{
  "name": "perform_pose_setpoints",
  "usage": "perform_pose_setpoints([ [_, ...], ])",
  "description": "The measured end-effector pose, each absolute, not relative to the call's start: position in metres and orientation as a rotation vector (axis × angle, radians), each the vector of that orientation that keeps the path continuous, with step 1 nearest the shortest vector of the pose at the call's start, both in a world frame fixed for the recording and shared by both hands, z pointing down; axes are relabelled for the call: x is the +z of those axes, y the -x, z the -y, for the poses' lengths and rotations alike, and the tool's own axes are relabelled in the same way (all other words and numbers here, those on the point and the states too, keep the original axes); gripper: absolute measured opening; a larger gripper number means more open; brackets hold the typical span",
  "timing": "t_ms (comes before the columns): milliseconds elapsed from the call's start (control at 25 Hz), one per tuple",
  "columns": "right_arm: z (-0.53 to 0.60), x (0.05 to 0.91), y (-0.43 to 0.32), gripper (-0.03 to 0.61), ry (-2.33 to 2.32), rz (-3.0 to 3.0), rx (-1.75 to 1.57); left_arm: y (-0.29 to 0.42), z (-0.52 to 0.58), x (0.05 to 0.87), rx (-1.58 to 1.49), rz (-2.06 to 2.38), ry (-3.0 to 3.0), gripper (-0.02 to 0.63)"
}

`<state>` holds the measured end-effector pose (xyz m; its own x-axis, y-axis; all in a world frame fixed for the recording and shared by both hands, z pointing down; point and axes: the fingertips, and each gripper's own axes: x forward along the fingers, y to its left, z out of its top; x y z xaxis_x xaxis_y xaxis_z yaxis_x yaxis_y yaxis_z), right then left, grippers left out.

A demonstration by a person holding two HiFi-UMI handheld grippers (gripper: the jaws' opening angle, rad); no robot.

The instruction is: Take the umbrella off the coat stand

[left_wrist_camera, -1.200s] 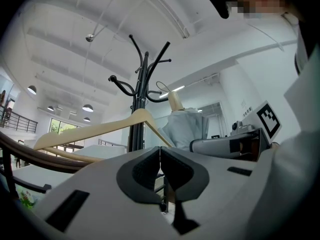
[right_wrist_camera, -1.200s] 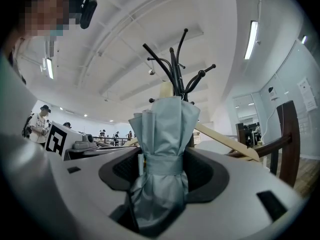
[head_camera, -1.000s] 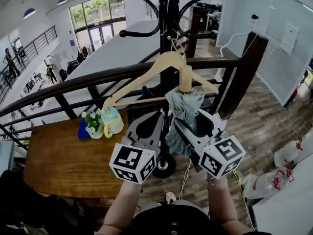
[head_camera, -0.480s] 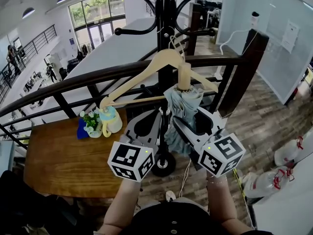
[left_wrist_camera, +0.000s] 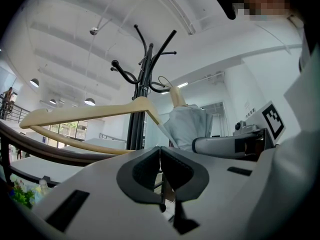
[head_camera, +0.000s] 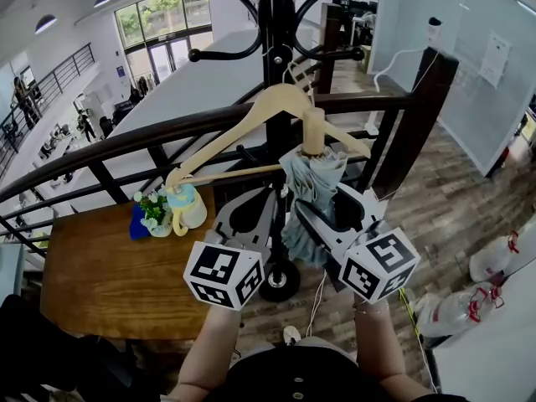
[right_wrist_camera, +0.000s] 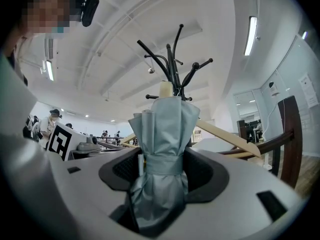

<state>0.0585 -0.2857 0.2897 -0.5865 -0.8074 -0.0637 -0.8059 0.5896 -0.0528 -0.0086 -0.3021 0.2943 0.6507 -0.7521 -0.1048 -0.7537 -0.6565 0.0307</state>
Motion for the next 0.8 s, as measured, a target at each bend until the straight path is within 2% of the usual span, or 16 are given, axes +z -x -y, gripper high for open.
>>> perform_pose_setpoints([
  [800,0.289,0.292,-0.062,0.256,1.378,-2.738,-0.028,0.002,0.299,0.305,0.132,-1.29,2.856,0.015],
])
